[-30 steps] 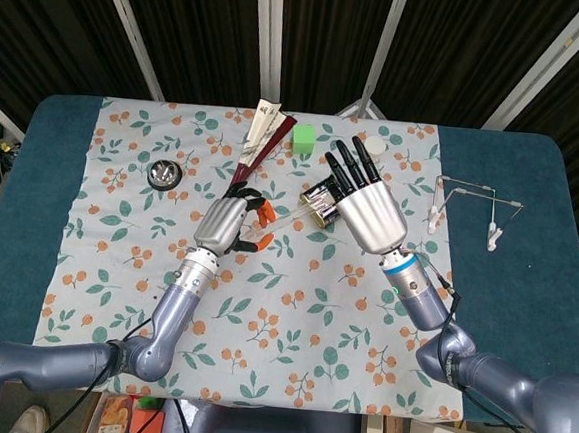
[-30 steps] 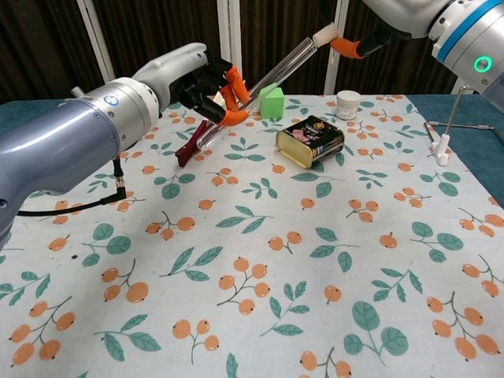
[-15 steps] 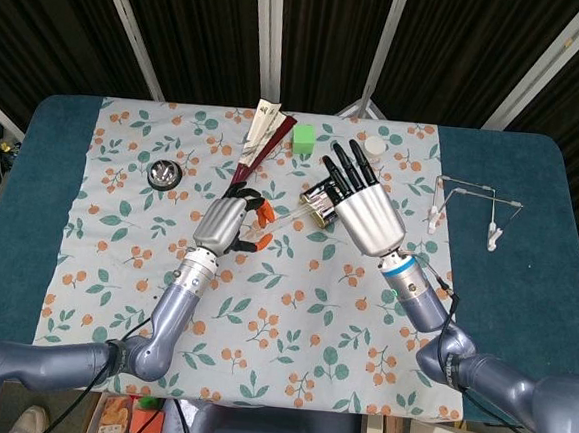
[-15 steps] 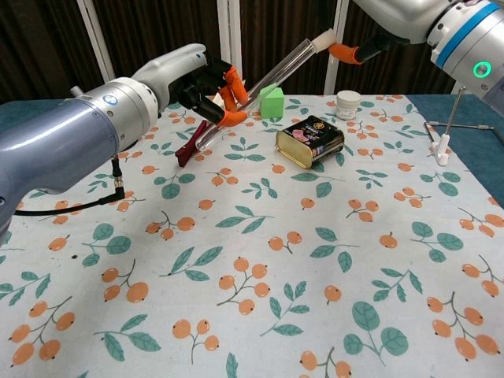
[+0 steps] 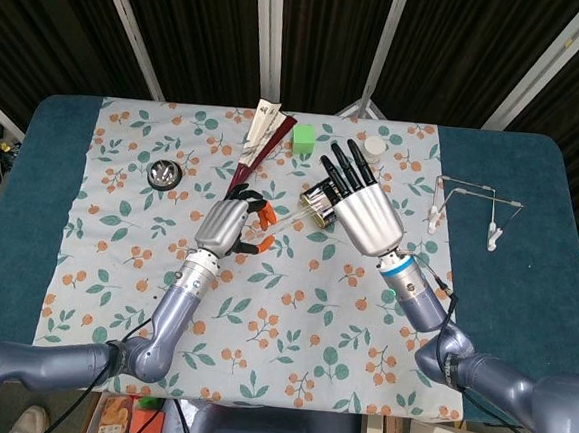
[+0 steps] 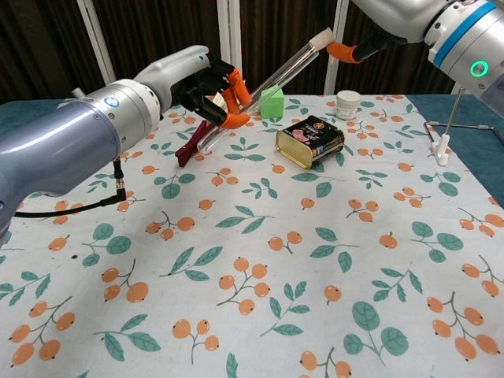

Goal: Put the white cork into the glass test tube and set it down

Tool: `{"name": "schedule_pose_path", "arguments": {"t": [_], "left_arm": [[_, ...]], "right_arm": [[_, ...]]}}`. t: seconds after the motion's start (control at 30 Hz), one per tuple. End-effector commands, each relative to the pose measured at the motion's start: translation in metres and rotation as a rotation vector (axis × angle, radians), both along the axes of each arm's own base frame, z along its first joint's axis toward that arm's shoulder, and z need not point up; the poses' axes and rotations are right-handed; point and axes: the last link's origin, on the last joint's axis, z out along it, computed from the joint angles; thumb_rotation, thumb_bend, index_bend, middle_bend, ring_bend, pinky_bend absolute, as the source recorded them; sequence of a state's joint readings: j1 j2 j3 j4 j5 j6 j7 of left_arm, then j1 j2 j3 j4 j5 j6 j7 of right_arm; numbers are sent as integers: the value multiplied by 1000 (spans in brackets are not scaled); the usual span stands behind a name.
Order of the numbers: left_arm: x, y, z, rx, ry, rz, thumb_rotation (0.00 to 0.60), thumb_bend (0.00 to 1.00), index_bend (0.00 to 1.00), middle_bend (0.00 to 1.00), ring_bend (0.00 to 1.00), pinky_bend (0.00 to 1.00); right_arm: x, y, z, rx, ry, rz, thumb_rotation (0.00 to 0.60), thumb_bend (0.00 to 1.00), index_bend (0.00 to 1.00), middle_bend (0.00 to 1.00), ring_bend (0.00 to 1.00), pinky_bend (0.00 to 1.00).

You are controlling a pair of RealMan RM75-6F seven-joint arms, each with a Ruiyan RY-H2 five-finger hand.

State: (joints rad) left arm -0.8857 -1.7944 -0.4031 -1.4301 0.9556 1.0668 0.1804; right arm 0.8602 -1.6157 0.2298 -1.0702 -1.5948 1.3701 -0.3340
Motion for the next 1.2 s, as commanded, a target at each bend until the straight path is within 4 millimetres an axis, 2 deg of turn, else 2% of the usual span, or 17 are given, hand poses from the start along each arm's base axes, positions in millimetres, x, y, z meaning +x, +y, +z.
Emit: {"name": "schedule_pose_path", "arguments": {"t": [0.03,1.2], "left_arm": [[0,0,0,0,-1,0,600,581,619,670,213,84],[7,-2,-1,11,6,-18,600,581,619,671,213,84]], "right_arm": [[0,1,-1,2,1,0,600,430,662,231,0,0],[0,6,-1,30,-12,3,600,430,662,231,0,0]]}}
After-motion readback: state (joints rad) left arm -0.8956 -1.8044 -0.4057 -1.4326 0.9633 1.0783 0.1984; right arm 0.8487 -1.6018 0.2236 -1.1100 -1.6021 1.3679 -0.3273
